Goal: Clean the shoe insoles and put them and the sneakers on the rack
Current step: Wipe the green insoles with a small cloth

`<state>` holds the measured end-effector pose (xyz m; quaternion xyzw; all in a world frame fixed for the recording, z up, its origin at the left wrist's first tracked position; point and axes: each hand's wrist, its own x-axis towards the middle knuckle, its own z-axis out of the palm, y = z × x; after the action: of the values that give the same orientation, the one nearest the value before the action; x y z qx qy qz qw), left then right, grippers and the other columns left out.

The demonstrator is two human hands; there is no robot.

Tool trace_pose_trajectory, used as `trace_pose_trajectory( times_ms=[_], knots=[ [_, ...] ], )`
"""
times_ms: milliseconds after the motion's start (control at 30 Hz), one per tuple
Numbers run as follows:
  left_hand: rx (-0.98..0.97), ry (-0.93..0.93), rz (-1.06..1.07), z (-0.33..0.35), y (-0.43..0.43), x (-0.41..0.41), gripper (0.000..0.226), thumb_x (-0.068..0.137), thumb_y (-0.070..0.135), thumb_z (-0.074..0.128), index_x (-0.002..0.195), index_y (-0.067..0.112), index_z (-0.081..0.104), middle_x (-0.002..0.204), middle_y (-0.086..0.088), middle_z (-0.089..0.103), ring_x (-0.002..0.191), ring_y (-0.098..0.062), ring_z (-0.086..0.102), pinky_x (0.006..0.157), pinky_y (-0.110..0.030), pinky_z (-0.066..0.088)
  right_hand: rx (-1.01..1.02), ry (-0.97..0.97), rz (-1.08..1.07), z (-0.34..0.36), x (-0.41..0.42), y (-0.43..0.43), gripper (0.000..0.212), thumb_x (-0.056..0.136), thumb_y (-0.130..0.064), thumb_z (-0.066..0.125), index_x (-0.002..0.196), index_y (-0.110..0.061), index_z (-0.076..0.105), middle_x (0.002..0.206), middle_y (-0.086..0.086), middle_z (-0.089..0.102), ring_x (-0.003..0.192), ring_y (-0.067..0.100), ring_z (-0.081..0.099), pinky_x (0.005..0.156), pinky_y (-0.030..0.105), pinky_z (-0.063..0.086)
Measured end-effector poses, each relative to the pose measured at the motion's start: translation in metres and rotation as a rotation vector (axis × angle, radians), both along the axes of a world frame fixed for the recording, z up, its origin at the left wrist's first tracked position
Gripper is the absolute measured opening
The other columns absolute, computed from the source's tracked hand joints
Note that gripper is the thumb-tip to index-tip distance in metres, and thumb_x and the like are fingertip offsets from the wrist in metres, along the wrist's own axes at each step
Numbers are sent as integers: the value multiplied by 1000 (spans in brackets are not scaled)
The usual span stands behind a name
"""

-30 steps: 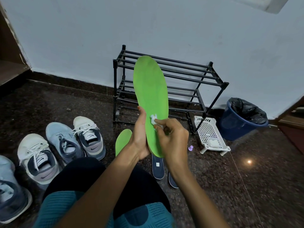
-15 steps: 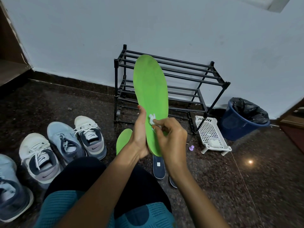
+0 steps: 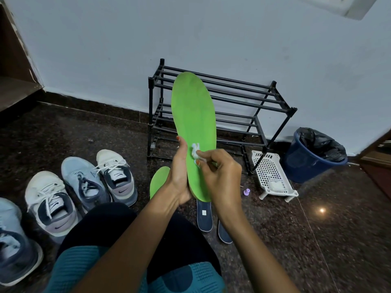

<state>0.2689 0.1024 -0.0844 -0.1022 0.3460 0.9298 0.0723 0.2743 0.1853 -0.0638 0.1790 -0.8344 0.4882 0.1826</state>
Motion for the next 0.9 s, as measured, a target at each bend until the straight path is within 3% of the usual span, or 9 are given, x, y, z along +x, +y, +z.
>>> trace_pose_trajectory(
  times_ms=[67,167,233,333,467,567,667,767,900],
  knots=[
    [27,-12,-8,1,-2,0,80,87,71,24,102,3,64,92,-16,70,84,-25,69,77,-35,57,-8,-17,41,0,8,0,14,74,6,68,86,-1,71,83,10,67,72,-6,54,70,-4,34],
    [59,8,10,0,-3,-1,80,87,71,23,101,4,63,86,-13,68,94,-26,65,89,-40,50,-55,-37,117,-2,20,0,14,74,10,67,86,4,70,81,8,64,75,-20,53,72,-10,27],
    [64,6,8,0,-2,-1,79,87,70,24,98,3,64,87,-13,68,91,-26,67,85,-38,53,-62,-30,114,-2,19,1,14,74,11,67,85,4,69,82,7,65,75,-25,50,72,-10,28],
    [35,-2,-22,2,-1,0,80,86,71,25,101,2,64,92,-16,70,82,-25,70,72,-33,58,-24,-6,37,0,8,1,13,74,8,68,84,1,70,81,7,66,72,-1,57,71,-3,35],
    [4,-6,-8,0,2,0,75,89,68,22,96,6,64,80,-13,71,71,-22,70,61,-30,59,-17,-17,1,1,0,1,12,75,5,69,85,-2,70,83,7,67,69,-2,55,68,2,40],
    [26,-9,-12,1,-1,1,80,86,72,24,101,4,64,90,-16,69,85,-26,68,79,-37,56,-43,-49,48,-2,9,1,12,74,6,69,85,0,70,81,3,66,74,-9,57,71,-1,38],
    [50,35,20,0,-3,-2,80,87,72,21,102,6,64,82,-10,66,96,-27,62,96,-44,45,-71,-82,117,-8,22,3,14,74,8,68,85,0,70,79,-9,60,78,-22,51,72,-2,37],
    [50,20,25,2,-2,-1,79,87,71,21,99,6,64,83,-10,65,94,-26,62,87,-39,51,-75,-69,106,-9,19,4,12,74,8,68,84,2,69,82,0,63,81,-29,46,74,-6,32],
    [-18,-1,11,2,1,0,74,90,67,22,98,6,64,82,-12,72,74,-22,70,63,-30,59,-60,-43,13,-4,5,3,10,74,6,69,83,0,70,85,10,67,73,-12,54,72,-4,35]
  ],
)
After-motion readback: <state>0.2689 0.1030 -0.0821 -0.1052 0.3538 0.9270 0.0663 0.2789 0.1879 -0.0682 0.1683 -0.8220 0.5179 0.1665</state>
